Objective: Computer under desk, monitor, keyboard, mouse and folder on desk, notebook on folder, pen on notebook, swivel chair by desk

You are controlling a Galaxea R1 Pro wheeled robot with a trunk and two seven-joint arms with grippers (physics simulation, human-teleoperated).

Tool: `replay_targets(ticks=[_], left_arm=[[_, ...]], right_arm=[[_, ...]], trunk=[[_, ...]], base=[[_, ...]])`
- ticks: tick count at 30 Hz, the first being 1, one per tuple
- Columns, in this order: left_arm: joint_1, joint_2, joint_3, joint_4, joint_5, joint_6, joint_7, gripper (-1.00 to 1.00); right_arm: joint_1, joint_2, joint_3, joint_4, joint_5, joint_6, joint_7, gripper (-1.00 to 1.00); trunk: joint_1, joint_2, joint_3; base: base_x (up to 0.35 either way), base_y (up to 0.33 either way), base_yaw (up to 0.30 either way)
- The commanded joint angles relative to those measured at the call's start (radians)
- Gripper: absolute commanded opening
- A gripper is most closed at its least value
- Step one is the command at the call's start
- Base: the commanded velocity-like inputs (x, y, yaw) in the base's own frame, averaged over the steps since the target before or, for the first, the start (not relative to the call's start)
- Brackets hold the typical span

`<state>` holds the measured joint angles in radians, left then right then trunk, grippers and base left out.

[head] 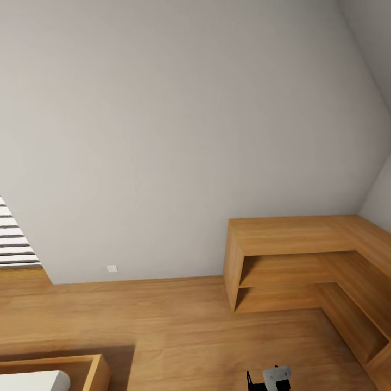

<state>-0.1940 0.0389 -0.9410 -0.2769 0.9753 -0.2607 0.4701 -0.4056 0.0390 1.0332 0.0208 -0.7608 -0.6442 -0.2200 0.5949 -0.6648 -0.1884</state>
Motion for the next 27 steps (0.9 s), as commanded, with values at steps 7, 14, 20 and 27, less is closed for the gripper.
replay_targets(ticks=[7,14,20,27], left_arm=[[-0.001,0.001,-0.009,-0.002,0.009,-0.003,0.005,1.0],[-0.001,0.001,-0.008,-0.002,0.01,-0.004,0.006,1.0],[-0.001,0.001,-0.006,-0.002,0.013,-0.005,0.007,1.0],[-0.001,0.001,-0.005,-0.002,0.015,-0.005,0.007,1.0]], right_arm=[[-0.001,0.001,0.009,0.002,0.0,-0.002,-0.006,1.0],[0.002,0.01,0.01,0.002,-0.001,0.001,-0.008,1.0],[0.008,0.012,0.004,-0.004,-0.009,0.003,-0.007,1.0],[0.008,0.016,0.007,-0.004,-0.009,0.002,-0.005,1.0]], trunk=[[0.001,-0.001,-0.002],[0.001,-0.001,-0.002],[0.001,-0.001,-0.002],[0.001,-0.001,-0.002]], base=[[0.238,-0.018,0.0],[0.096,-0.049,0.0],[0.008,-0.004,0.0],[0.001,0.0,-0.153]])
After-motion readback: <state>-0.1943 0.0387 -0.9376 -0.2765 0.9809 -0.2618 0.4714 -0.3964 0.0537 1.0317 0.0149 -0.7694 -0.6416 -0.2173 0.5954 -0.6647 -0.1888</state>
